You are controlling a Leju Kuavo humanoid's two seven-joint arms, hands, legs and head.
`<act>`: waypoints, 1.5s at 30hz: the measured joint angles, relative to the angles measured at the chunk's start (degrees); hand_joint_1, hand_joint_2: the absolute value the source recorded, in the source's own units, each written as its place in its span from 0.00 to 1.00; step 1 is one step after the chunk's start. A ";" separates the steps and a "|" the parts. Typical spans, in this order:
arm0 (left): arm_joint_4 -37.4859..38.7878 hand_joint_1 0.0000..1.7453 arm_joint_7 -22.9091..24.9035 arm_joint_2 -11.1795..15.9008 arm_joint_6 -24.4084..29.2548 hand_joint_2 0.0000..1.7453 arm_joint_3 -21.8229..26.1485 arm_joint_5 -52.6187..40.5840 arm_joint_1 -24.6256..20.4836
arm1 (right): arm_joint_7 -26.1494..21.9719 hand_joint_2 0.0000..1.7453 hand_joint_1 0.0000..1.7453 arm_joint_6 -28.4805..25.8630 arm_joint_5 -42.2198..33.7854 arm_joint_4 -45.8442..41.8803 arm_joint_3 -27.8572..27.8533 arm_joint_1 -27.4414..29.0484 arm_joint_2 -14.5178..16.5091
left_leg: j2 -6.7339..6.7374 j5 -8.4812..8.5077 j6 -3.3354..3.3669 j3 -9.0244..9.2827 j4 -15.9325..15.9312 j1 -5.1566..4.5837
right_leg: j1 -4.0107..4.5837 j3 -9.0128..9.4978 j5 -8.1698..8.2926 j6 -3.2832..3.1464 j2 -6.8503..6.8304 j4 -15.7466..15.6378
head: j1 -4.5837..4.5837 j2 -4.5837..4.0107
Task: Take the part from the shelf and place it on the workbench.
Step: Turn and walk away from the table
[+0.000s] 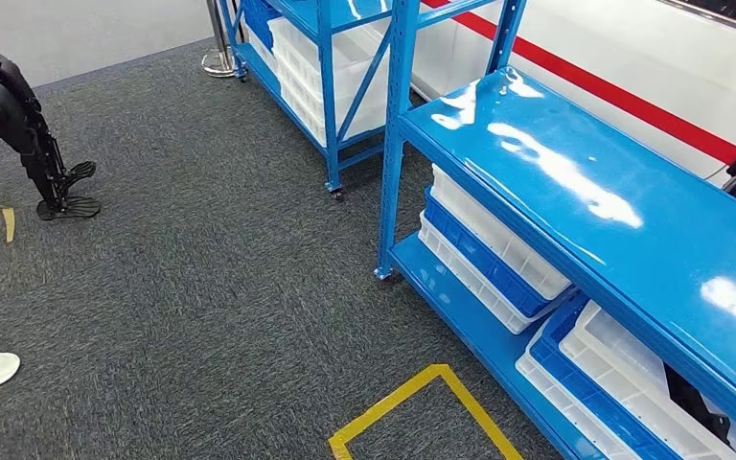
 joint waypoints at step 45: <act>-0.04 0.00 0.27 -0.19 -0.38 0.00 -0.15 -0.30 0.09 | 0.49 0.00 0.00 -0.01 0.16 0.01 -0.43 -0.08 -0.10 | 11.03 -0.60 0.37 1.67 -1.14 -0.68 | -0.50 0.12 -0.89 2.17 -12.98 -0.07 | 0.50 0.00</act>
